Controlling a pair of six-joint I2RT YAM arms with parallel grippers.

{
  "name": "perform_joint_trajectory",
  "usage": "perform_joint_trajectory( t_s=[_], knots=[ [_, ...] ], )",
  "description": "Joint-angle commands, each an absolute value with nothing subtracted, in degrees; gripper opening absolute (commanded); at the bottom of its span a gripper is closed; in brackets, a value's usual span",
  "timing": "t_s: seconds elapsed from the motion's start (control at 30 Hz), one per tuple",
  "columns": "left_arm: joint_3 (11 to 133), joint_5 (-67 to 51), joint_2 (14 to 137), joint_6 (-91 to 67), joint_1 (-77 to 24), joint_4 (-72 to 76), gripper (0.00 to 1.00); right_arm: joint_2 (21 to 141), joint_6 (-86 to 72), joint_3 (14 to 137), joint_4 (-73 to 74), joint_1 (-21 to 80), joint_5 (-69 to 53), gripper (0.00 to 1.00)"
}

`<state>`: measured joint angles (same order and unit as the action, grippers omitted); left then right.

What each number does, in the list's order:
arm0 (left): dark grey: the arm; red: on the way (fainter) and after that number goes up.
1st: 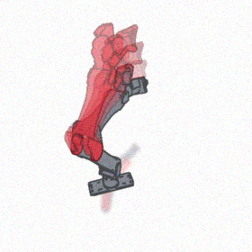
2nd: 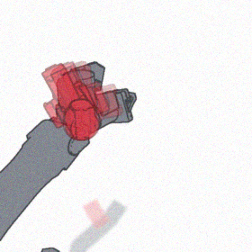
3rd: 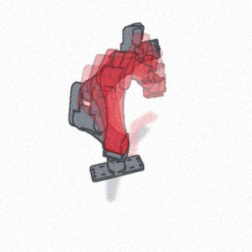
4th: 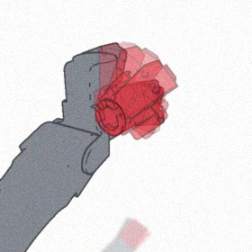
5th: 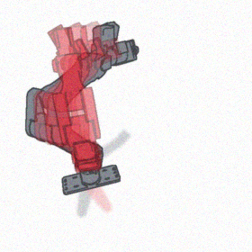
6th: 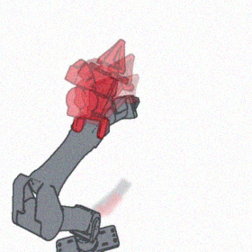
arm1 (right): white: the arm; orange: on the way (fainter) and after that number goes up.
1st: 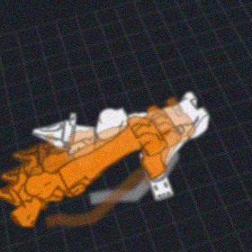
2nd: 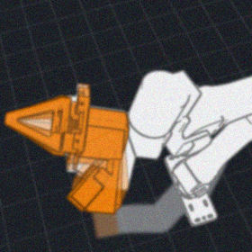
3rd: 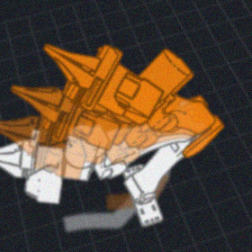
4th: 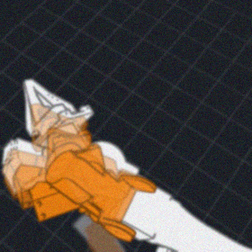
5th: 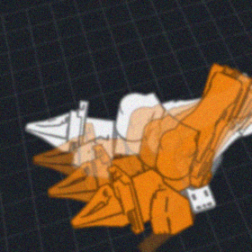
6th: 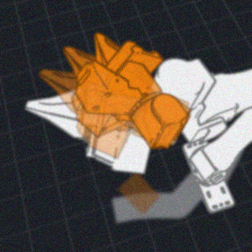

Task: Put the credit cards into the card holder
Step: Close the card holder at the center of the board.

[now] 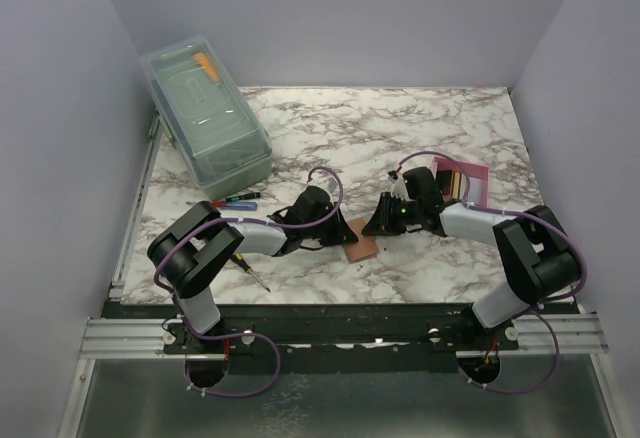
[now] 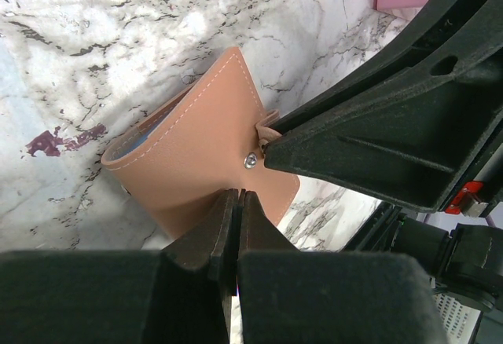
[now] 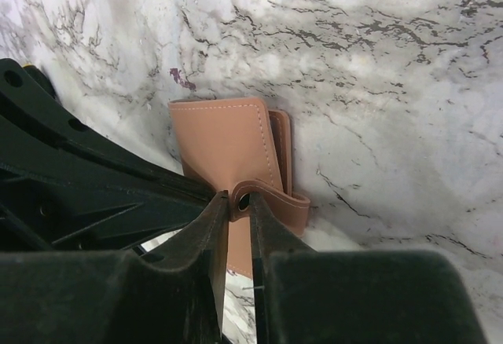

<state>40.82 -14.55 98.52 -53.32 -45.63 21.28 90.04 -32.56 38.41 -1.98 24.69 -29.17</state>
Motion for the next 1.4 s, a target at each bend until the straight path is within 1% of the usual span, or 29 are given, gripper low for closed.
perform_joint_trajectory(
  t_s=[0.0,0.2,0.23,0.4,0.77,1.37],
  knots=[
    [39.1,-14.5,99.4,-52.0,-46.1,18.1,0.00,91.9,-32.1,38.7,-2.4,25.0,-30.0,0.15],
    [39.1,-14.6,99.4,-52.0,-46.0,18.1,0.00,91.3,-30.6,38.6,-0.5,25.0,-29.4,0.01],
    [39.0,-14.6,99.4,-51.9,-46.1,18.2,0.00,91.5,-30.4,38.8,-0.3,25.0,-29.5,0.00],
    [39.0,-14.7,99.4,-51.9,-46.0,18.2,0.00,92.2,-28.7,39.8,2.9,25.1,-29.4,0.00],
    [39.4,-14.9,99.5,-51.7,-46.0,18.1,0.00,94.5,-26.2,42.9,8.7,27.8,-24.9,0.00],
    [39.4,-15.1,100.1,-51.5,-46.1,18.1,0.00,92.5,-24.8,43.2,14.9,28.2,-17.9,0.00]
  ],
)
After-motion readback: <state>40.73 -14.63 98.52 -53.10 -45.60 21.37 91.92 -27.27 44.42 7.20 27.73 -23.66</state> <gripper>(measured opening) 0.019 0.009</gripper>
